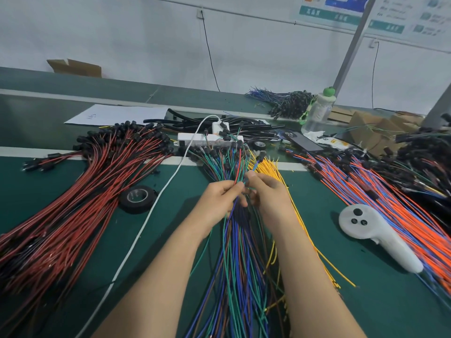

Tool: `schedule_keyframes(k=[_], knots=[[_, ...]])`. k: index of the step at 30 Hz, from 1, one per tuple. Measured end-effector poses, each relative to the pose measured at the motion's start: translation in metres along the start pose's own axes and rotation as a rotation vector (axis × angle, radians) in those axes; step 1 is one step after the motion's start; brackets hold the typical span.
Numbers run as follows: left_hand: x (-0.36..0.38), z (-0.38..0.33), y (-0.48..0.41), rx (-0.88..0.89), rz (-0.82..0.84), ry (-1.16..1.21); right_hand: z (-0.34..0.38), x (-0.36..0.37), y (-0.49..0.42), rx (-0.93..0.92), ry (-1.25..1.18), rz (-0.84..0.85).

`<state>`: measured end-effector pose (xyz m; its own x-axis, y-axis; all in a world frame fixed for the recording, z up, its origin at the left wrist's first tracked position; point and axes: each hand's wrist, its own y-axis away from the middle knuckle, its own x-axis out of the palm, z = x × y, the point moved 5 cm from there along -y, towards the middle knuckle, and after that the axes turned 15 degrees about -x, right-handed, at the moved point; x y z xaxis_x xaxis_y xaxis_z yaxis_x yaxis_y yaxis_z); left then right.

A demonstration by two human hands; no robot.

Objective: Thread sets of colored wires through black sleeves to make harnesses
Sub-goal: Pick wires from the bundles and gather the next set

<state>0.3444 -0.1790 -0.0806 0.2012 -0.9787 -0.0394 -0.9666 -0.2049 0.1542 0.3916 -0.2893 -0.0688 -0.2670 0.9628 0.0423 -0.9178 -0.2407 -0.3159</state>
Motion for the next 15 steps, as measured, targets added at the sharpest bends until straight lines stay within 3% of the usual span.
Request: schedule_keyframes(k=[6,11,15], knots=[[0.0000,-0.0015,0.0021,0.031,-0.025,-0.039,0.0036,-0.0059,0.0000,-0.043,0.108,-0.018],[0.0005,-0.0022,0.0018,0.026,-0.027,-0.037,0.0033,-0.0041,0.0001,-0.025,-0.053,0.057],[-0.0026,0.0019,-0.0017,0.003,-0.053,-0.069,0.0031,-0.0059,-0.0019,-0.072,0.072,0.037]])
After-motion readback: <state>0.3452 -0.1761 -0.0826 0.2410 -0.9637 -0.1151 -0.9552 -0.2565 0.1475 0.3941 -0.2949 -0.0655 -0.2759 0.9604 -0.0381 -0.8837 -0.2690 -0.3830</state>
